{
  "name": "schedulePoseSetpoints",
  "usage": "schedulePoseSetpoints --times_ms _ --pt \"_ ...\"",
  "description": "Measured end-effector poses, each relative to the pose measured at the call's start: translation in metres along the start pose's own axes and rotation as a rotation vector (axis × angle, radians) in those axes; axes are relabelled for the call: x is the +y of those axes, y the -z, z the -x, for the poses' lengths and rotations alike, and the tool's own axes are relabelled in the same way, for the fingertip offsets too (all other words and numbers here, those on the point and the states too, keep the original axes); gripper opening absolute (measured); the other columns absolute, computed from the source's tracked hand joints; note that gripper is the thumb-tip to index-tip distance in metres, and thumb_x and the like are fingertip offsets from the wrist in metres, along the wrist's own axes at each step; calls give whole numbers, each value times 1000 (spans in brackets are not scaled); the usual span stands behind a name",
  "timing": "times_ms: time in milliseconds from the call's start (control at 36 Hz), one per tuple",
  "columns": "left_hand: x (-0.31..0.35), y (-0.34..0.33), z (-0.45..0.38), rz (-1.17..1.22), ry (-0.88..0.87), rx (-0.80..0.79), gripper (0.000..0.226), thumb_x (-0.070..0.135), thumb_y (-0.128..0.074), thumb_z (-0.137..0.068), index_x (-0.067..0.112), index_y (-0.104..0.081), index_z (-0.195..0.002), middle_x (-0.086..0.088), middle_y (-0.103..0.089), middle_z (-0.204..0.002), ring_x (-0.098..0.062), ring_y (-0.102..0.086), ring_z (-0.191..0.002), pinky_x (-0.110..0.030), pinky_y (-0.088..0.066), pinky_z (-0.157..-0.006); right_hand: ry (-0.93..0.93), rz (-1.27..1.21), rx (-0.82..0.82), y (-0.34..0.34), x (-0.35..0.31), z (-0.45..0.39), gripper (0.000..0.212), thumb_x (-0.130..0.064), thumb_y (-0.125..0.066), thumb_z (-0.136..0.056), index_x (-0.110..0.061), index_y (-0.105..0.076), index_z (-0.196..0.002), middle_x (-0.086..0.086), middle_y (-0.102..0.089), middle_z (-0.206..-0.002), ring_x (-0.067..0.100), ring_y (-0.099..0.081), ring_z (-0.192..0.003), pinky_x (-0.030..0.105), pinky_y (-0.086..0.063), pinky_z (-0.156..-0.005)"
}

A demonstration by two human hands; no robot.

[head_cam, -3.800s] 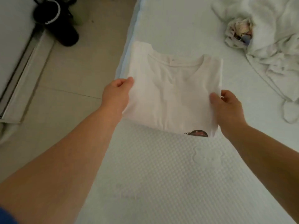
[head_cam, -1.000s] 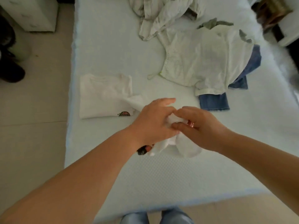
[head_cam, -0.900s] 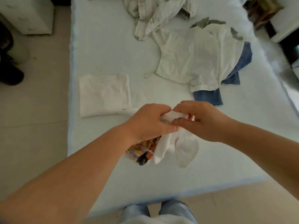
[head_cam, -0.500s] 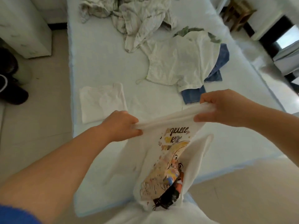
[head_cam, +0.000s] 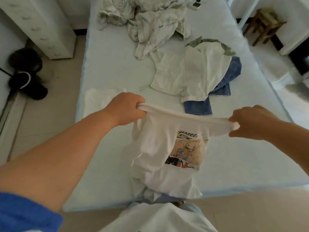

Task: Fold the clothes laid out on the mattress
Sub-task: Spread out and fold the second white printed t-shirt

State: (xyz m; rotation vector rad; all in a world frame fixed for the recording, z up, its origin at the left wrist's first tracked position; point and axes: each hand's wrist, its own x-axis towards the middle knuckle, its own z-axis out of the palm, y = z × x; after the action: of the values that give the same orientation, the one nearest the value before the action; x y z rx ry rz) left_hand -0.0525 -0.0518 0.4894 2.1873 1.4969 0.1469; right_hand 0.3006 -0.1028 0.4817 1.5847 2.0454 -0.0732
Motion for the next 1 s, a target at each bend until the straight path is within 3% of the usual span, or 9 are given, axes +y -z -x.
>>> schedulePoseSetpoints --times_ms 167,306,389,472,611,667,750,861,1000 --pt "40 -8 -6 243 102 169 10 3 -55 -75 1 -60 -82 -15 -57 -85 -31 -54 -78 -46 -49 -67 59 -159 55 -20 42 3 39 -52 -51 -88 -30 -59 -119 -11 -60 -108 10 -50 -98 22 -29 -86" --pt "60 -9 -7 480 212 243 29 15 -49 -60 -1 -61 -82 -18 -59 -77 -18 -48 -67 -29 -39 -58 32 -194 105 -11 62 2 36 -53 -52 -87 -23 -66 -102 -3 -66 -96 17 -55 -87 24 -34 -79" --pt "65 -8 -9 563 281 281 3 9 -50 -61 9 -51 -64 -1 -44 -61 -5 -37 -52 -17 -30 -48 -17 -549 120 3 70 5 26 -43 -60 -85 -20 -67 -94 0 -64 -90 22 -55 -87 33 -42 -79" --pt "57 -9 -13 546 356 309 23 -3 -50 -70 19 -48 -61 6 -43 -61 -4 -37 -52 -12 -29 -44 -17 -949 209 22 68 11 5 -34 -63 -85 -36 -60 -83 -7 -60 -92 17 -53 -91 30 -35 -83" --pt "62 -10 -15 409 334 127 23 2 -54 -77 25 -54 -73 9 -54 -75 -7 -49 -68 -20 -34 -56 110 -1363 223 57 47 25 11 -21 -56 -91 -21 -66 -96 5 -67 -99 24 -62 -98 41 -45 -98" --pt "78 -10 -13 403 239 14 26 11 -62 -78 30 -57 -95 13 -58 -97 -3 -53 -91 -15 -36 -69 176 -1366 212 70 36 27 10 -18 -55 -92 -12 -63 -95 10 -66 -95 24 -63 -93 42 -49 -95" --pt "113 -9 -12 438 49 -134 53 35 -74 -74 36 -50 -121 21 -53 -114 2 -47 -108 -15 -35 -82 289 -1366 192 90 17 27 14 -7 -53 -92 -17 -61 -86 -7 -62 -77 10 -60 -78 32 -50 -81" --pt "150 -2 -15 563 -85 -130 10 35 -66 -82 26 -64 -80 22 -58 -66 5 -52 -60 -8 -39 -57 342 -1267 168 107 -1 31 9 -8 -58 -88 -15 -63 -85 2 -64 -82 25 -62 -86 40 -49 -85" --pt "154 15 -10 673 -37 -138 34 33 -64 -84 1 -61 -72 -2 -52 -63 -14 -48 -59 -27 -36 -59 256 -1281 239 115 -9 30 2 -14 -65 -85 -15 -64 -84 4 -64 -82 16 -59 -80 35 -48 -85"
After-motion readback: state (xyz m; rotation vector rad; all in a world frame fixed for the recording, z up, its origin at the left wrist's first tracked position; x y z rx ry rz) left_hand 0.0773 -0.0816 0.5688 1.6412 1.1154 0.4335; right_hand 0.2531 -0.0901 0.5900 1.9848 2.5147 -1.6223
